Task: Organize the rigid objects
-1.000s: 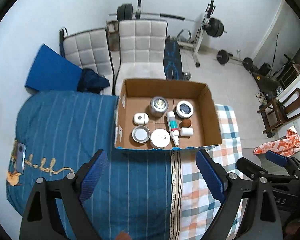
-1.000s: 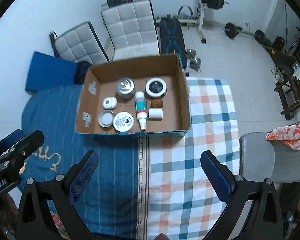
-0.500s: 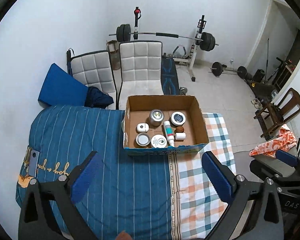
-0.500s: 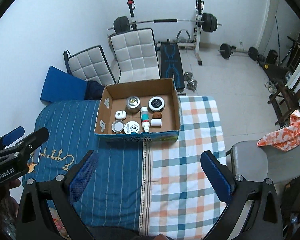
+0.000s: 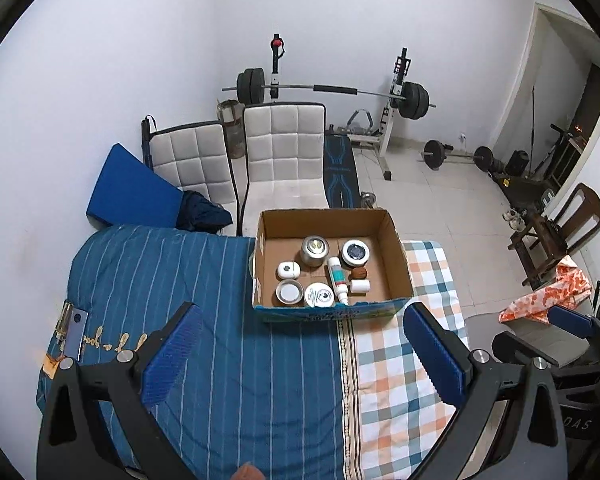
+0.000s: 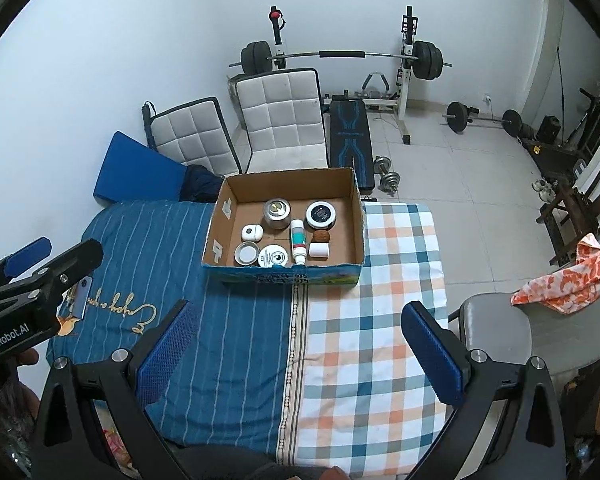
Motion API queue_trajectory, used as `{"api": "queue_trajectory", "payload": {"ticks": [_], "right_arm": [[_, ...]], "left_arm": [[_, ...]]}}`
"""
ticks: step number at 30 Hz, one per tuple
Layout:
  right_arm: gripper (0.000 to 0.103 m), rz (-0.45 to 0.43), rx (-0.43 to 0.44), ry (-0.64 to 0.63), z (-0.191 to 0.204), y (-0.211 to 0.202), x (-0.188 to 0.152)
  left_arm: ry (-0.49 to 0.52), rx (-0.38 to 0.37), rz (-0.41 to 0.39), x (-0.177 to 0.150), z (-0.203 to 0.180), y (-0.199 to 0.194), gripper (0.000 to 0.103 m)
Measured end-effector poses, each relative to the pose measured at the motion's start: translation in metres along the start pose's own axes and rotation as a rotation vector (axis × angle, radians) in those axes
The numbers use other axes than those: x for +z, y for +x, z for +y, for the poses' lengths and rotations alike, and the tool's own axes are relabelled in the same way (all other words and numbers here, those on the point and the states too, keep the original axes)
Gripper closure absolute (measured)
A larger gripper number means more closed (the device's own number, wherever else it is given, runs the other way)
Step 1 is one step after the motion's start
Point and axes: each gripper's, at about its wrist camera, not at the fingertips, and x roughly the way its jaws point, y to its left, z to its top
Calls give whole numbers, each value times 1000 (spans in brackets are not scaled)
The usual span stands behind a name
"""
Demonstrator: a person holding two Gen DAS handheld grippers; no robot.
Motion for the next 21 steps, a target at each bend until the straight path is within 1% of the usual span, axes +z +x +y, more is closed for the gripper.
{"api": "queue_trajectory", "payload": {"ticks": [2, 14, 21], "right_arm": [[0, -4, -7, 1, -1, 0, 3], [0, -33, -51, -12, -3, -3, 20], [0, -52, -60, -8, -5, -9, 24]], "left_arm": [[-5, 4, -9, 2, 1, 1, 0], [-4, 29, -3, 7, 4, 6, 0], [-13, 25, -5, 7, 5, 9, 0]]}}
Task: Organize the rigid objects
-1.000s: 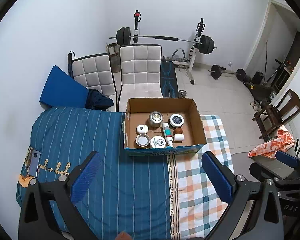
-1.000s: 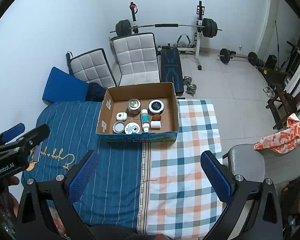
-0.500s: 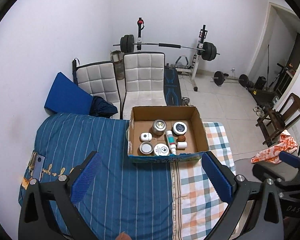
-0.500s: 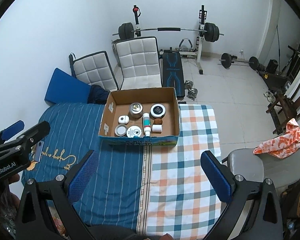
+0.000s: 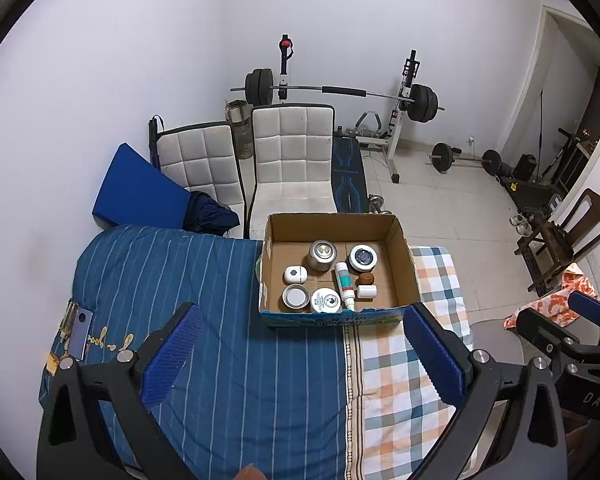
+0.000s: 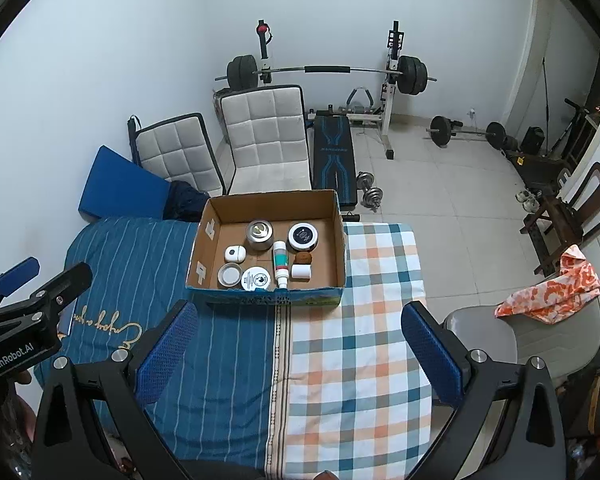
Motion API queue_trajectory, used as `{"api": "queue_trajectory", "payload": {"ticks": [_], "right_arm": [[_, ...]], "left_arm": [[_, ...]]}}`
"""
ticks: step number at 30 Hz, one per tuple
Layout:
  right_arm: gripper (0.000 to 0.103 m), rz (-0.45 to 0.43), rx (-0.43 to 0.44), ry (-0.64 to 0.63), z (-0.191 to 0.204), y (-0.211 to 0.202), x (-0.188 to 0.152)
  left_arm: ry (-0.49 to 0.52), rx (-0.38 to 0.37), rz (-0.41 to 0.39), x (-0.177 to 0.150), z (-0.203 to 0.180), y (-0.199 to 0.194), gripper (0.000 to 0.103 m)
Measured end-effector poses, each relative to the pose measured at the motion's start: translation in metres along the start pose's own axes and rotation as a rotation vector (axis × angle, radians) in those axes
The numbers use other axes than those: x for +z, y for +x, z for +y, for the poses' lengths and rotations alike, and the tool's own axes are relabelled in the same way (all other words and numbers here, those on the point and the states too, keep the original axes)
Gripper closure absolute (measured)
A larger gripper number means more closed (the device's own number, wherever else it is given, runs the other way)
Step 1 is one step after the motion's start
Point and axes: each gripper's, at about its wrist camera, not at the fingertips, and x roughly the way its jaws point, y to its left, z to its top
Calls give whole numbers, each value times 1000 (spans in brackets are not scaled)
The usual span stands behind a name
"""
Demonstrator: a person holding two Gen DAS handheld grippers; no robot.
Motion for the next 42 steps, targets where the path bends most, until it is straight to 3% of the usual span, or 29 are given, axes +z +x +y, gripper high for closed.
{"api": "queue_trajectory", "payload": {"ticks": [42], "right_arm": [[0, -39, -27, 35, -7, -25, -2]], "left_arm": [[8, -1, -22, -6, -3, -17, 0]]}}
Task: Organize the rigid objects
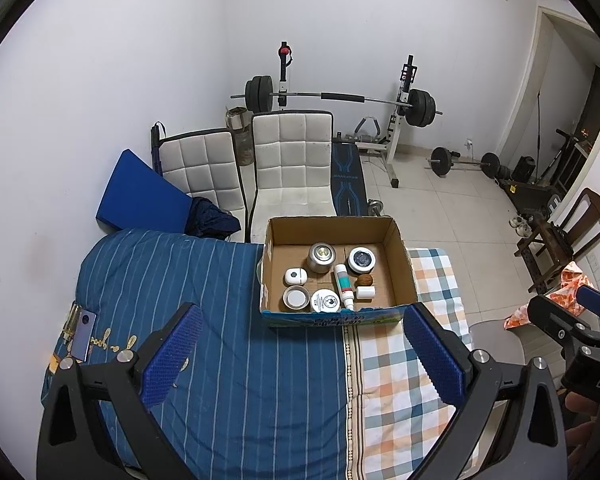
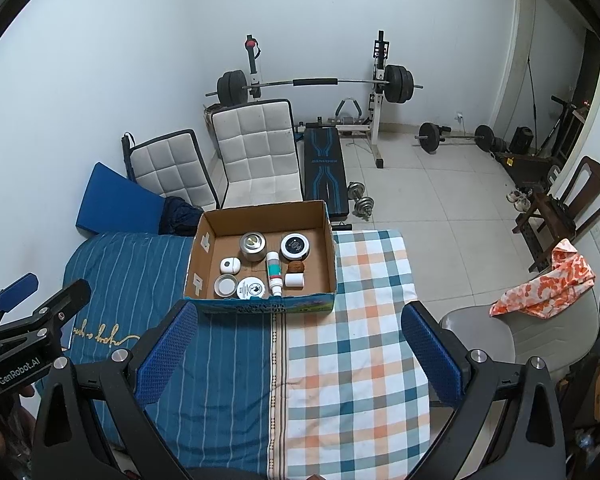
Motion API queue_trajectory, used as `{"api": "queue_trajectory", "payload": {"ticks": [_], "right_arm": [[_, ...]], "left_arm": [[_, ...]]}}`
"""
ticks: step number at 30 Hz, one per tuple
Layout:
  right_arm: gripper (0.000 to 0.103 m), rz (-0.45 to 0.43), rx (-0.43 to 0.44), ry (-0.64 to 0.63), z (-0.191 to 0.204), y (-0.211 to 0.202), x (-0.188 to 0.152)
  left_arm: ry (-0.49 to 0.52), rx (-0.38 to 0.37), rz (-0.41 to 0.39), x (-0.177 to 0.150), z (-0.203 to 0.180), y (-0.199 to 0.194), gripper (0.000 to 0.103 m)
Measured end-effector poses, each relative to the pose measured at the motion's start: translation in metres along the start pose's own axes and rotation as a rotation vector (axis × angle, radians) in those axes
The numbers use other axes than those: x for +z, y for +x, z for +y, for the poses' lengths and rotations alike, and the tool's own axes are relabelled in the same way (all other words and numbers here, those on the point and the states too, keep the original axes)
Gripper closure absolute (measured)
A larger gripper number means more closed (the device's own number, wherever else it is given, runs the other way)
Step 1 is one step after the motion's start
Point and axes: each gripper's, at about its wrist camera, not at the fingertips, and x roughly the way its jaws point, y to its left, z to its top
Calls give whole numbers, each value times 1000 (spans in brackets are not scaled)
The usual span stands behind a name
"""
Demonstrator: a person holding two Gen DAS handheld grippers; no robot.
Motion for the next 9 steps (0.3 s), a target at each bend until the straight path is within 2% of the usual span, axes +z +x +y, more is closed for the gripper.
{"api": "queue_trajectory", "payload": {"ticks": [9], "right_arm": [[0, -1, -6, 8, 0, -1, -2]], "left_arm": [[-5, -2, -7, -1, 0, -3, 0]]}}
